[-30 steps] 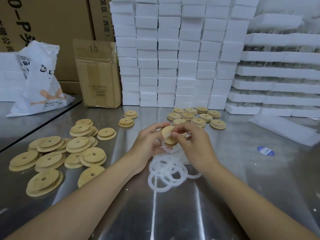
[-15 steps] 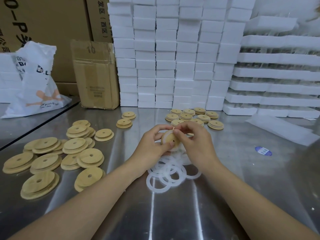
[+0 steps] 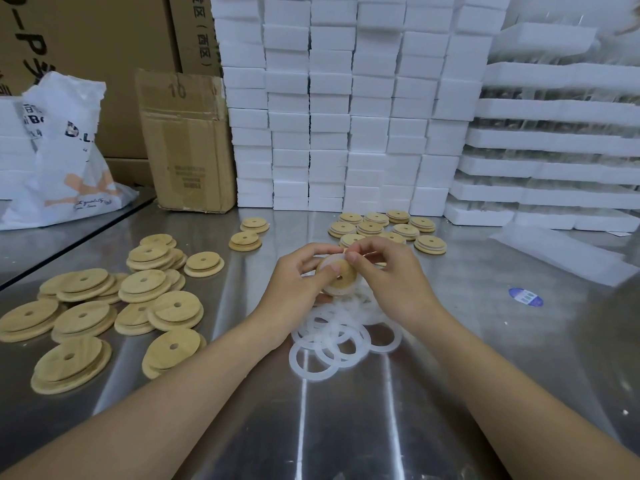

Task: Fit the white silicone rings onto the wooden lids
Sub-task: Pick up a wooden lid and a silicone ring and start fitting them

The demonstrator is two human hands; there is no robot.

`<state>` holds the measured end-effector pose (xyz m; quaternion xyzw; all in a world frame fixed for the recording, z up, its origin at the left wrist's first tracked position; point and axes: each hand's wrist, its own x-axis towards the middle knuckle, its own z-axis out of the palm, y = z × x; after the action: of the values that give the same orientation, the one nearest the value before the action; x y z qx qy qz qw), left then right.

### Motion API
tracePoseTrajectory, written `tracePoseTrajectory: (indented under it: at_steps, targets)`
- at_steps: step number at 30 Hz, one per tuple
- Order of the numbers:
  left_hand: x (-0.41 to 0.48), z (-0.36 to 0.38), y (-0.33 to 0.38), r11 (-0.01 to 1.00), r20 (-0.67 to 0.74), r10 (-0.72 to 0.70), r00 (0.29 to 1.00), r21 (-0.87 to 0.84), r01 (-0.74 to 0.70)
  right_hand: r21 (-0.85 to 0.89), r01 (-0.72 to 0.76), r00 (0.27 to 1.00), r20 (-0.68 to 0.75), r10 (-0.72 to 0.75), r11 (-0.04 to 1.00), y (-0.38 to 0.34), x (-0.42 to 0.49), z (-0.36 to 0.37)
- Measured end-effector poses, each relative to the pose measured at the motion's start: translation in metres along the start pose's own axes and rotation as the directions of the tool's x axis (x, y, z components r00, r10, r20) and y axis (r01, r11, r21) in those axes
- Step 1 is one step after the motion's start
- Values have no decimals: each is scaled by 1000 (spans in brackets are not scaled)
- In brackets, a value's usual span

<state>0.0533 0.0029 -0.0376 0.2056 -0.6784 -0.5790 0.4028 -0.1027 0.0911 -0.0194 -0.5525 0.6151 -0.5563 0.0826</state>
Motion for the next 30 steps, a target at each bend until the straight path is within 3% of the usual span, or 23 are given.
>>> tracePoseTrajectory:
  at_steps: [17,30]
  targets:
    - [1,-5,1,995,9,-58,998,-85,59,15,-77,997,25,77,997,2,4,-7]
    - [3,-11,2,979,-20,-66,998,-193,60,63,-181,977,127,172,981,-2,0,-14]
